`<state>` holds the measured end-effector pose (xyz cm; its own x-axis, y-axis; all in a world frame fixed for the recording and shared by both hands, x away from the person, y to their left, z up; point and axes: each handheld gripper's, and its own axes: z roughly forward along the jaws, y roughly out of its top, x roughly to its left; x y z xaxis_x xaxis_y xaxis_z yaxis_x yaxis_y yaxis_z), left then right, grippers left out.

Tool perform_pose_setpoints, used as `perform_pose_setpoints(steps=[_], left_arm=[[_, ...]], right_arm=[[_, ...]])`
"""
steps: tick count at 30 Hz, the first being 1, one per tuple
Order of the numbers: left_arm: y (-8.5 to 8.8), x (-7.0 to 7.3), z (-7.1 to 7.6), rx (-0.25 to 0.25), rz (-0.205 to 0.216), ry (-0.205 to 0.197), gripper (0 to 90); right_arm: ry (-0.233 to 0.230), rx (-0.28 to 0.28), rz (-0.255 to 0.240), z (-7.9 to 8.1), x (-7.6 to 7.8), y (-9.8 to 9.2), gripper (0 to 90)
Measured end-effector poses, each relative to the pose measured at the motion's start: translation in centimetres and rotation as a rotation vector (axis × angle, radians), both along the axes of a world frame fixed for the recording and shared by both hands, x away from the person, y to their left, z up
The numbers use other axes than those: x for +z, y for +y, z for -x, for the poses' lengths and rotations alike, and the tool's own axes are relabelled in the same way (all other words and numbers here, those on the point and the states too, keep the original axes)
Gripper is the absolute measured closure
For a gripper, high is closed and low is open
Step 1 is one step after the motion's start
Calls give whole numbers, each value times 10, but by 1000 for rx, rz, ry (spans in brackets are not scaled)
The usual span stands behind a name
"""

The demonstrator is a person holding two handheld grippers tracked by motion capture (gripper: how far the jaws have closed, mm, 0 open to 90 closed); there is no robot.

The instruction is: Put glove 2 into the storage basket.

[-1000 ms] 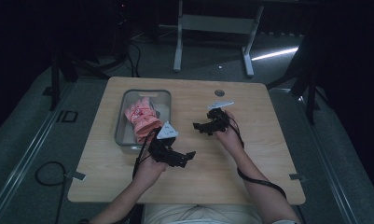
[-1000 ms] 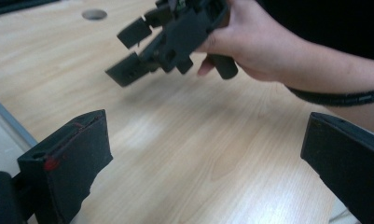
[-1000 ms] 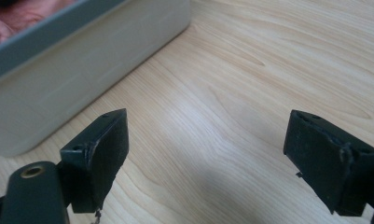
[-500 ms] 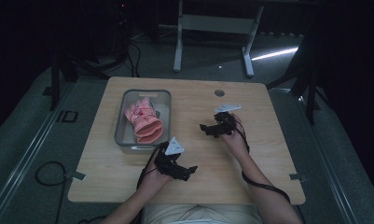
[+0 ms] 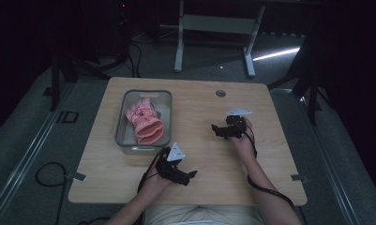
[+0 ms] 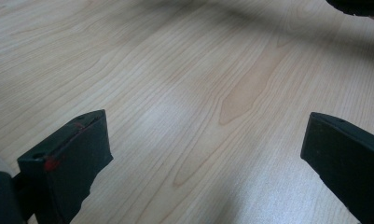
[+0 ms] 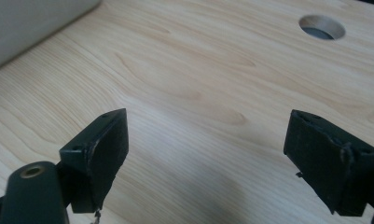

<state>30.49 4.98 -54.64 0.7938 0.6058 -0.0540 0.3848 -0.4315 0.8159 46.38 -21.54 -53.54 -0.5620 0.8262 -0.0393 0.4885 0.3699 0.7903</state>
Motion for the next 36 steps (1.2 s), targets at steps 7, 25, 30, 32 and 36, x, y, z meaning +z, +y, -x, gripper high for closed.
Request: perform_pose_setpoints(steps=[7,25,30,32,36], left_arm=[[-2,-6,3,3,-15,-10,10],[0,-11,2,-4,-4,-12,10],[-1,-14,4,-15,-21,-25,10],[-1,-14,5,-23,-21,-25,10],[1,-14,5,-16,-13,-22,10]], right_arm=[[-18,-52,7,1,-4,-13,137],[-31,-165,21,9,-14,-38,138],[-27,-179,22,10,-20,-41,138],[-26,-182,20,10,-21,-42,138],[-40,-188,18,11,-23,-43,138]])
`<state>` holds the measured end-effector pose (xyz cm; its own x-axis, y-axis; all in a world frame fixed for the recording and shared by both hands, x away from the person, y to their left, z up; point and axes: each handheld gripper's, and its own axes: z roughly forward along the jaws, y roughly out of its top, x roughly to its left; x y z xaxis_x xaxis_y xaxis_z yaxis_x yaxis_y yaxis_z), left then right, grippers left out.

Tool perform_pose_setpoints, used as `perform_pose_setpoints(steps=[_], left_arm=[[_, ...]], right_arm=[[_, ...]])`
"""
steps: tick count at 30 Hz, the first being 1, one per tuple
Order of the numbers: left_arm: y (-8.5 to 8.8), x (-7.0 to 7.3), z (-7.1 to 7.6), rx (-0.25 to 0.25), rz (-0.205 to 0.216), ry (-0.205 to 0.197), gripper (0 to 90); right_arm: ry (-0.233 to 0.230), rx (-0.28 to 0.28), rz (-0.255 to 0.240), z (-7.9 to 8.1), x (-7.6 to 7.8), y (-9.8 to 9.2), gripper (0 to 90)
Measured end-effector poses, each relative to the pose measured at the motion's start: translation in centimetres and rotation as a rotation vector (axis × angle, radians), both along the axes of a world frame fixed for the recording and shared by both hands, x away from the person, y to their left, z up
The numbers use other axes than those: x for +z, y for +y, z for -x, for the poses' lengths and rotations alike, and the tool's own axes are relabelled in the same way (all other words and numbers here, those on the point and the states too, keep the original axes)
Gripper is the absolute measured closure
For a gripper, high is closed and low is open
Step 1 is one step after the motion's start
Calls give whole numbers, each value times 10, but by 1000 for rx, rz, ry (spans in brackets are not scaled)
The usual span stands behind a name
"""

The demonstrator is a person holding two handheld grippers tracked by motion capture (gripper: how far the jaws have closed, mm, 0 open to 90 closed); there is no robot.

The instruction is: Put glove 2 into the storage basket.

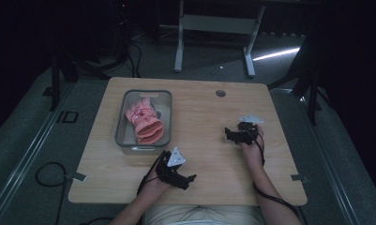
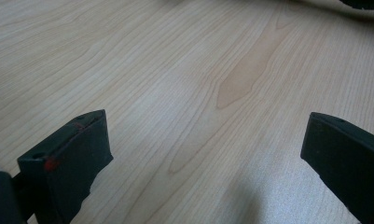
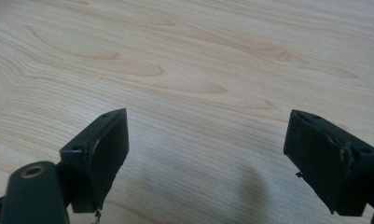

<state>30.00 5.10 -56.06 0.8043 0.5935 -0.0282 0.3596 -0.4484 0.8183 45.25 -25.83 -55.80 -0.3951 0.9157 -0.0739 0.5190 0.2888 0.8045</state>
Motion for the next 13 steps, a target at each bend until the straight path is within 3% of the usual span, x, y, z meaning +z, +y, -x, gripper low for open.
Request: perform_pose_setpoints(steps=[13], left_arm=[[1,-1,0,3,-14,-7,10]], right_arm=[[-19,17,13,1,-3,1,139]])
